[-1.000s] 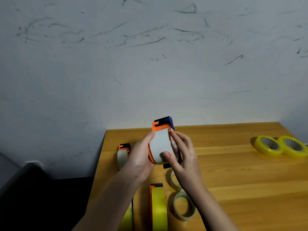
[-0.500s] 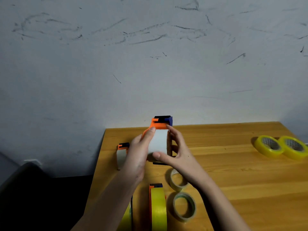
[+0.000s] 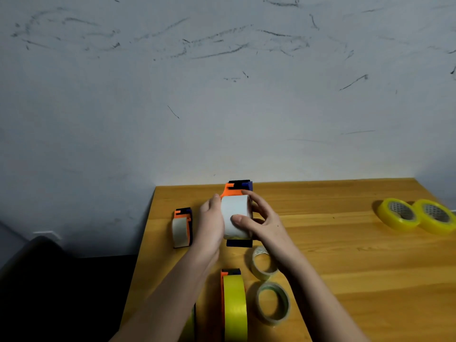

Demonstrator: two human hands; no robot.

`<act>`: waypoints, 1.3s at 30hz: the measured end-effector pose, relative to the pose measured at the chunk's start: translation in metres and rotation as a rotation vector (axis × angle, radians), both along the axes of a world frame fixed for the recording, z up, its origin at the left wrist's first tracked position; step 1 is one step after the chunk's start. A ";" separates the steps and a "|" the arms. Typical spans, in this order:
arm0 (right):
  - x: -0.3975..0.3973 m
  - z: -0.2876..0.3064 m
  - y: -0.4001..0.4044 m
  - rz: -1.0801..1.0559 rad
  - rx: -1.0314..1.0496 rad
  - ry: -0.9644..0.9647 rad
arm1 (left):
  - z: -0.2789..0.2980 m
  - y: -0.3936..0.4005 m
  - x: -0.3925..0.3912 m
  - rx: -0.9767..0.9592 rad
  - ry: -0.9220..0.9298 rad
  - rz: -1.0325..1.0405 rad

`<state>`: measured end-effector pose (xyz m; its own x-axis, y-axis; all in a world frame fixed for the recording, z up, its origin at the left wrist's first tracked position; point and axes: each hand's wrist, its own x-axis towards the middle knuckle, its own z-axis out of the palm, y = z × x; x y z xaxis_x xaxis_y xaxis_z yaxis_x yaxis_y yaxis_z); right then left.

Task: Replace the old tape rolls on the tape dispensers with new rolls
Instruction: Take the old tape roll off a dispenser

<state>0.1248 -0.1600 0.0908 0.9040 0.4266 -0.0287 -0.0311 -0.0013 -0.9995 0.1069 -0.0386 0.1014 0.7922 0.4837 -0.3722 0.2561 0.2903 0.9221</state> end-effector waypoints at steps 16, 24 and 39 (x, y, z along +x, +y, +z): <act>0.020 -0.013 -0.024 0.050 -0.050 0.047 | -0.006 0.031 -0.005 -0.187 -0.070 -0.469; 0.031 -0.017 -0.033 -0.060 -0.063 0.003 | -0.010 0.034 0.000 -0.065 0.004 -0.313; 0.072 -0.072 -0.057 -0.143 -0.671 -0.012 | -0.055 0.043 0.027 -0.153 -0.032 -0.156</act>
